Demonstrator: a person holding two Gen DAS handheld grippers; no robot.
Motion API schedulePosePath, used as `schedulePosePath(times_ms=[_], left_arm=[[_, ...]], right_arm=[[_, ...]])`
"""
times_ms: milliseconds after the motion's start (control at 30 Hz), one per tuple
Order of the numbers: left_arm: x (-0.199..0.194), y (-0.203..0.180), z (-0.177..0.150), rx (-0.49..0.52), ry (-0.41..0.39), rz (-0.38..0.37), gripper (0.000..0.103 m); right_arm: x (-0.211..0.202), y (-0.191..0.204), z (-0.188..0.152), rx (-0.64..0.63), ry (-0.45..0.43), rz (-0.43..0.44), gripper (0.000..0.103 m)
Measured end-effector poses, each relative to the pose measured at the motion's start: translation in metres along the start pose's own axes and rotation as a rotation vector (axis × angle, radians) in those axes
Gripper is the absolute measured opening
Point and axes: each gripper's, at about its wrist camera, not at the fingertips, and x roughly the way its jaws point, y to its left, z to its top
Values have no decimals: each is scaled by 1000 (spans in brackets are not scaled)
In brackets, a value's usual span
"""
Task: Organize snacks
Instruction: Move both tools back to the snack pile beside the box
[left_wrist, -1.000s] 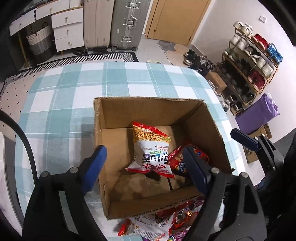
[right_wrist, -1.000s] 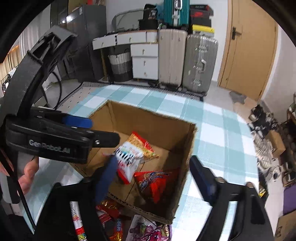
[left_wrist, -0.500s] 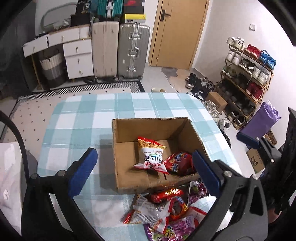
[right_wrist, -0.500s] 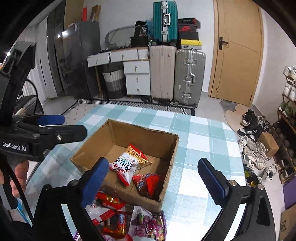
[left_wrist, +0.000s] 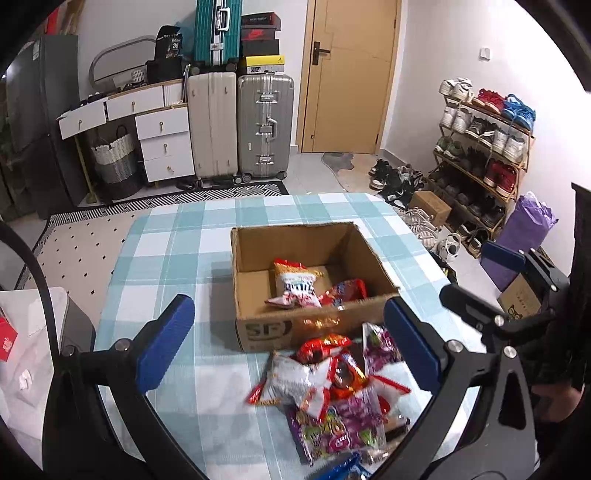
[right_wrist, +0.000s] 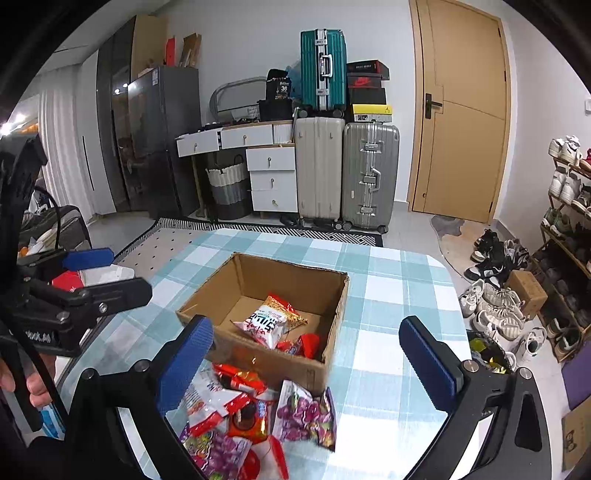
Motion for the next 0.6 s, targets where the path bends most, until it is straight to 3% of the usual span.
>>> schedulePosePath(times_ms=[267,600], left_arm=[[-12,-16,-54,30,35,-33,102],[40,-19,-118,13,152,-54,102]], right_arm=[[-26,-12,-33,55,4,-9,103],[-7,-26,-88,127,96,-4,103]])
